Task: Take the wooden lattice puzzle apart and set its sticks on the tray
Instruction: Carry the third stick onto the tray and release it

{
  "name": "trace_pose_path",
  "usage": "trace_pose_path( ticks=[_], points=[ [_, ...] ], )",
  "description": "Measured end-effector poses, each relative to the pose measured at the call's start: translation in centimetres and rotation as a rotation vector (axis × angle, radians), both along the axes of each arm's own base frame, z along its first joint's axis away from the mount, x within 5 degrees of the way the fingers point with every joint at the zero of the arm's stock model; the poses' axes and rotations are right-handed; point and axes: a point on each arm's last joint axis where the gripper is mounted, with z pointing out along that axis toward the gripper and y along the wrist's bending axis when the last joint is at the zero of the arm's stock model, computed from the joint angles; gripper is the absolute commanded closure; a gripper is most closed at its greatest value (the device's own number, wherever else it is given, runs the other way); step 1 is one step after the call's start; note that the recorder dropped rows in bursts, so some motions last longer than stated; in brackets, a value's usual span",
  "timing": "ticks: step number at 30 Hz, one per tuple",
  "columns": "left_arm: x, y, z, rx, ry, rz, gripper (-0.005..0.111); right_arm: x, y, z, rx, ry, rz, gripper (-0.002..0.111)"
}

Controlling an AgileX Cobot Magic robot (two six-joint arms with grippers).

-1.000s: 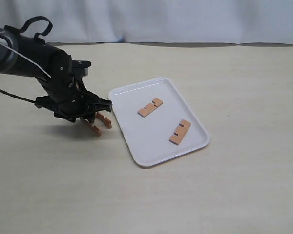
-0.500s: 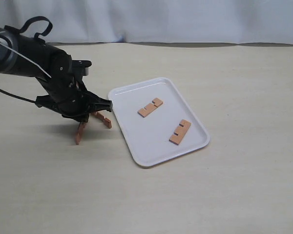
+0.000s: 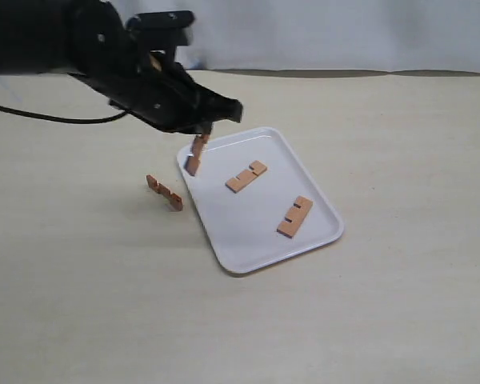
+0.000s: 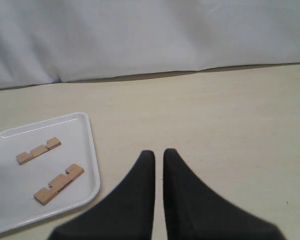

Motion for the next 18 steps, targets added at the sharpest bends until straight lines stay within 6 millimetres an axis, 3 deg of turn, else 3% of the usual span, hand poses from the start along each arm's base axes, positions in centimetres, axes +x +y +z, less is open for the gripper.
trace_pose_path(
  ticks=[4, 6, 8, 11, 18],
  points=[
    [0.3, -6.9, -2.1, -0.037, 0.011, -0.158, 0.107, 0.0, 0.0, 0.0, 0.0, 0.0, 0.0, 0.102],
    [1.1, -8.7, -3.3, -0.03, 0.019, -0.189, 0.107, 0.0, 0.0, 0.0, 0.0, 0.0, 0.0, 0.102],
    [1.7, -9.3, -4.7, -0.016, 0.04, -0.195, 0.106, 0.0, 0.0, 0.0, 0.0, 0.0, 0.0, 0.102],
    [1.7, -9.3, -6.3, 0.01, 0.078, -0.2, 0.096, 0.0, 0.0, 0.0, 0.0, 0.0, 0.0, 0.102],
    [1.7, -9.4, -7.0, 0.029, 0.102, -0.21, 0.04, 0.0, 0.0, 0.0, 0.0, 0.0, 0.0, 0.102]
  ],
)
